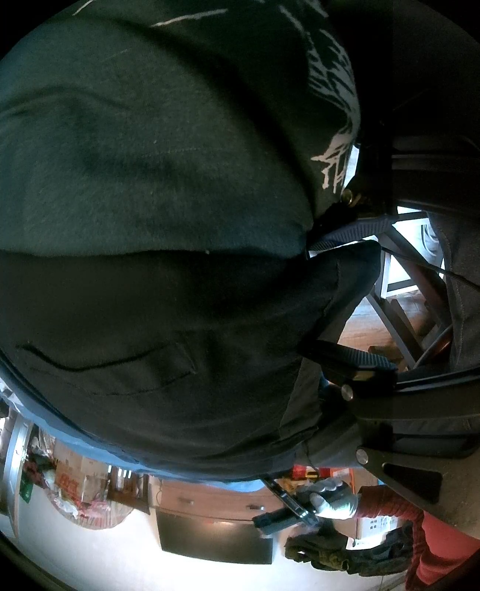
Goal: Fold large clothes
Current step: 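Grasp the jacket hem with both grippers and lift it toward the collar, then lay the hem over the jacket body and open both grippers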
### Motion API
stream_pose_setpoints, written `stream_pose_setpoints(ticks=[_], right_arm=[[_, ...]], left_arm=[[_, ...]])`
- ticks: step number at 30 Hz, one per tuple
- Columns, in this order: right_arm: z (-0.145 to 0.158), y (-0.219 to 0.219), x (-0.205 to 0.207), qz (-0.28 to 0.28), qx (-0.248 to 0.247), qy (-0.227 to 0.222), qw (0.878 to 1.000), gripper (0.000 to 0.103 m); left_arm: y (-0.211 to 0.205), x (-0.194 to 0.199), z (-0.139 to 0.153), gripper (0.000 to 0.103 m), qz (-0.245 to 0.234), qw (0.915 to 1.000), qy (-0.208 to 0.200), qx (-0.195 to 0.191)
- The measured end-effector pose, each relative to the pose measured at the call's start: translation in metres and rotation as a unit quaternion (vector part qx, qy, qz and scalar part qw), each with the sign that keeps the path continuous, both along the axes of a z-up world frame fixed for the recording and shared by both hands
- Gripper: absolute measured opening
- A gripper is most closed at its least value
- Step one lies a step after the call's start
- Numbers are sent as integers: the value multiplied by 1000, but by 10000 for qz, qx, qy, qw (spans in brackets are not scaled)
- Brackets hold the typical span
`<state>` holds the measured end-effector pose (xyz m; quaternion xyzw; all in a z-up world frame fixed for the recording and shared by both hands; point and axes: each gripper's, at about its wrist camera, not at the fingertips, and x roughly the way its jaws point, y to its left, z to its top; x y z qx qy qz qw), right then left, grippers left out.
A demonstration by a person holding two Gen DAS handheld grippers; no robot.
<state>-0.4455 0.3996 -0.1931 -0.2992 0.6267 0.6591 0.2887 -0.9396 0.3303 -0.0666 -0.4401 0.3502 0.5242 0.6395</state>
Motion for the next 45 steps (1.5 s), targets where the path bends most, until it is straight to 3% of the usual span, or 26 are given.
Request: stream_pose_setpoints(ticks=[6,10,13,16,19,21,23,27,32,36,40,42,45], right_arm=[[1,0,-1,53,-3,-64,10000,56],[20,-7,-3,248,212,-562,9979,57],[50,-13,3,347,547,-857,9942,57],[91,-12,9,228,1022,-780,9914,57],[129,3,4,-32,1637,-611,9846,57],[149,25,-8,-391,2167,-574,9738,65],[154,45,-21,-659,2507,-698,9633,80],[135,115,-63,-1059,2803,-1003,9488,80],[86,166,-101,-1117,2633,-1714,9428,79],[56,171,-100,-1268,2687,-1870,9364,81],[48,164,-110,-963,3039,-1934,9279,103],[44,167,-117,-848,3084,-2105,9238,103],[43,168,-115,-870,3086,-2015,9255,103]], left_arm=[[-5,-5,5,56,114,9997,-181,74],[-16,-20,16,56,332,9991,-142,199],[-23,-45,30,56,811,9957,-159,422],[-23,-59,48,56,1316,9877,-140,836],[-8,-47,69,58,1465,9799,-212,1341],[14,-22,77,64,1332,9773,-341,1614],[37,6,77,74,1204,9770,-366,1724],[99,52,52,74,958,9802,-481,1666],[159,67,4,72,1286,9827,399,1271],[158,67,-15,83,1204,9829,649,1236],[158,75,-17,93,1060,9834,726,1285],[159,75,-18,96,1032,9829,778,1310],[163,76,-18,100,1052,9824,804,1318]])
